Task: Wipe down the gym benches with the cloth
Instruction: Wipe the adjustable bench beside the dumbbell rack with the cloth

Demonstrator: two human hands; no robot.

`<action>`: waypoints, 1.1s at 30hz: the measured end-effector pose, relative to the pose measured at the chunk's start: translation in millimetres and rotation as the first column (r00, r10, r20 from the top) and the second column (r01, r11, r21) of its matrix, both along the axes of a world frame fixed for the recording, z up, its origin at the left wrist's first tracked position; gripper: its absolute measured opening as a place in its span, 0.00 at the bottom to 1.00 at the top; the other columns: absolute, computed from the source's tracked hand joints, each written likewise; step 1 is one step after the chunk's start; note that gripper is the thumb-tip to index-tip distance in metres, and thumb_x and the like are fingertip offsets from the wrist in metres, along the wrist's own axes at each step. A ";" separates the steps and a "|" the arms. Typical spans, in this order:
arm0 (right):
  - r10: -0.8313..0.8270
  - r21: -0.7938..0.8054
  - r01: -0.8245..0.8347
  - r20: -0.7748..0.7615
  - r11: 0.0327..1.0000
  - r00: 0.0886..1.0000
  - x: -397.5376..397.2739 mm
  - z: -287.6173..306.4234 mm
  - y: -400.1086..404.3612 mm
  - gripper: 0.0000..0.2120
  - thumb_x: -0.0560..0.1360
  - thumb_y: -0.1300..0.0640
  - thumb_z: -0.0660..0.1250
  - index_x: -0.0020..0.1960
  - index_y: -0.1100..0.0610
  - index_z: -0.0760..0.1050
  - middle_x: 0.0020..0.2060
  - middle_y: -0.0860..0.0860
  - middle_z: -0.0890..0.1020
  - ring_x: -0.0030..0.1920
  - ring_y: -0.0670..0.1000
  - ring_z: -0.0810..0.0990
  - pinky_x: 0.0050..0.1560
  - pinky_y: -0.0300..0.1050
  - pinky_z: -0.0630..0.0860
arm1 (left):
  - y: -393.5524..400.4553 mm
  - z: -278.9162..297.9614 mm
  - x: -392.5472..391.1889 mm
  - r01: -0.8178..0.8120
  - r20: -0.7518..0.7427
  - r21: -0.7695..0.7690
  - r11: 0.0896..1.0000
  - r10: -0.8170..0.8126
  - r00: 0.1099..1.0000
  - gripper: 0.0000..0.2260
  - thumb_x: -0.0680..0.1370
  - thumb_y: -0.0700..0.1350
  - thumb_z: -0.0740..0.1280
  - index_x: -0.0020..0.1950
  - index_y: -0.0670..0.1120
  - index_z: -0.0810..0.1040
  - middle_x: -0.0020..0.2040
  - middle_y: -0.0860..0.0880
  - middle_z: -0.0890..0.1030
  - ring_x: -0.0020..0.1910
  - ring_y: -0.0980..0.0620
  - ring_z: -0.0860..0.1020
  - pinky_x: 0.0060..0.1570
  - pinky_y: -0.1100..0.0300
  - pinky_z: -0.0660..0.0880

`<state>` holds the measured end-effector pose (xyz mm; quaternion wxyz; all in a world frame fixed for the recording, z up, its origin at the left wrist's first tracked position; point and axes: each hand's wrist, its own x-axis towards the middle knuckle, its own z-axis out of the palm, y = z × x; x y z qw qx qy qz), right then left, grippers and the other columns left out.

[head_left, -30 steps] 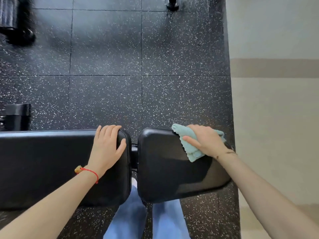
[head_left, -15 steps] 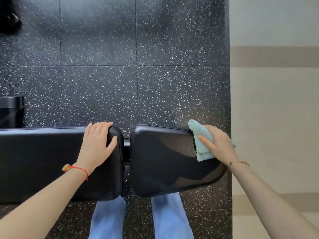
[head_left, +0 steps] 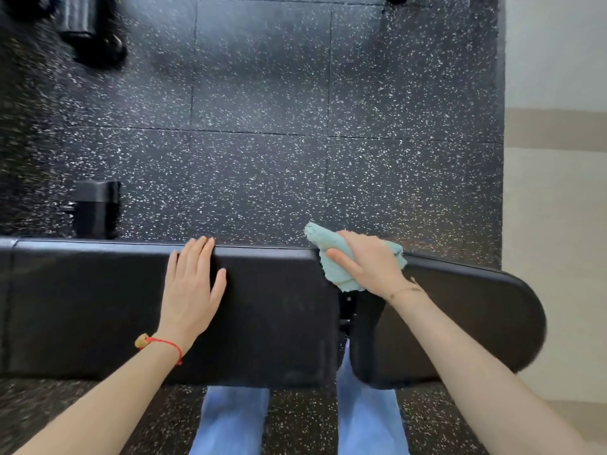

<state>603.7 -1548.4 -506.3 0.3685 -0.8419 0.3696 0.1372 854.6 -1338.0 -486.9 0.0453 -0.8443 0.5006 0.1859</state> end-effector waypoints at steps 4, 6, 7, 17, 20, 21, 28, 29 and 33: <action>0.095 -0.066 -0.097 -0.027 0.993 0.995 79.3 -3.4 44.2 0.25 0.80 0.37 0.54 0.68 0.51 0.70 0.62 0.47 0.78 0.62 0.52 0.75 0.63 0.52 0.69 | 47.1 -0.8 62.4 -0.122 0.059 0.037 0.992 0.120 0.991 0.30 0.80 0.54 0.50 0.77 0.38 0.57 0.77 0.40 0.60 0.77 0.41 0.56 0.76 0.42 0.53; 0.161 -0.122 -0.168 -0.065 0.978 0.985 126.3 -3.6 64.5 0.26 0.79 0.36 0.53 0.68 0.52 0.69 0.62 0.48 0.78 0.61 0.54 0.76 0.61 0.53 0.69 | 70.0 -1.6 92.9 -0.202 0.077 0.042 0.979 0.198 0.977 0.31 0.79 0.54 0.50 0.78 0.38 0.55 0.78 0.39 0.58 0.77 0.40 0.55 0.75 0.41 0.53; 0.200 -0.125 -0.207 -0.069 0.970 0.977 154.5 -4.1 76.5 0.27 0.79 0.35 0.53 0.68 0.52 0.69 0.62 0.48 0.78 0.61 0.54 0.76 0.61 0.54 0.70 | 80.9 -2.3 106.7 -0.233 0.083 0.045 0.971 0.229 0.970 0.31 0.79 0.54 0.50 0.78 0.38 0.54 0.78 0.39 0.58 0.77 0.39 0.55 0.75 0.40 0.54; 0.195 -0.140 -0.198 -0.031 0.970 0.980 172.8 7.3 100.2 0.30 0.76 0.35 0.60 0.71 0.52 0.69 0.64 0.47 0.77 0.65 0.51 0.74 0.67 0.49 0.66 | 134.6 -12.9 160.5 -0.420 0.063 0.096 0.903 0.415 0.908 0.33 0.80 0.56 0.49 0.78 0.36 0.48 0.78 0.36 0.51 0.77 0.36 0.50 0.73 0.36 0.56; 0.141 -0.169 -0.164 -0.142 0.972 0.980 143.2 13.8 82.0 0.32 0.75 0.33 0.55 0.69 0.53 0.71 0.62 0.48 0.78 0.63 0.53 0.76 0.65 0.52 0.68 | 131.5 -13.6 159.4 -0.444 0.040 0.083 0.892 0.442 0.896 0.33 0.79 0.55 0.50 0.78 0.37 0.48 0.79 0.37 0.49 0.78 0.37 0.48 0.74 0.37 0.54; 0.151 -0.182 -0.182 -0.172 0.966 0.974 150.9 11.9 83.3 0.32 0.75 0.32 0.55 0.69 0.53 0.71 0.62 0.48 0.78 0.62 0.53 0.76 0.64 0.52 0.68 | 131.9 -13.6 159.4 -0.442 0.036 0.083 0.893 0.441 0.897 0.33 0.79 0.55 0.50 0.79 0.37 0.47 0.79 0.37 0.49 0.78 0.38 0.48 0.74 0.37 0.53; 0.354 -0.115 -0.359 -0.057 0.926 0.933 312.5 -9.1 151.3 0.31 0.77 0.32 0.54 0.71 0.52 0.65 0.63 0.50 0.76 0.59 0.55 0.77 0.60 0.52 0.71 | 137.3 -19.7 161.4 -0.397 0.069 0.068 0.915 0.393 0.917 0.34 0.80 0.57 0.49 0.79 0.38 0.47 0.79 0.37 0.48 0.78 0.38 0.48 0.74 0.37 0.54; 0.362 -0.093 -0.364 -0.044 0.927 0.931 319.4 -7.7 151.3 0.31 0.77 0.33 0.54 0.71 0.52 0.65 0.64 0.50 0.76 0.60 0.55 0.77 0.60 0.52 0.71 | 136.7 -19.4 162.6 -0.398 0.069 0.073 0.914 0.394 0.917 0.34 0.80 0.57 0.49 0.79 0.37 0.47 0.79 0.37 0.48 0.78 0.38 0.48 0.74 0.37 0.54; 0.343 -0.053 -0.344 -0.030 0.938 0.939 259.3 -1.2 123.2 0.31 0.77 0.33 0.55 0.73 0.50 0.65 0.66 0.47 0.75 0.64 0.52 0.75 0.63 0.51 0.69 | 139.6 -12.6 165.2 -0.394 0.045 0.060 0.917 0.392 0.919 0.34 0.80 0.57 0.50 0.79 0.38 0.49 0.79 0.38 0.50 0.78 0.39 0.50 0.74 0.38 0.56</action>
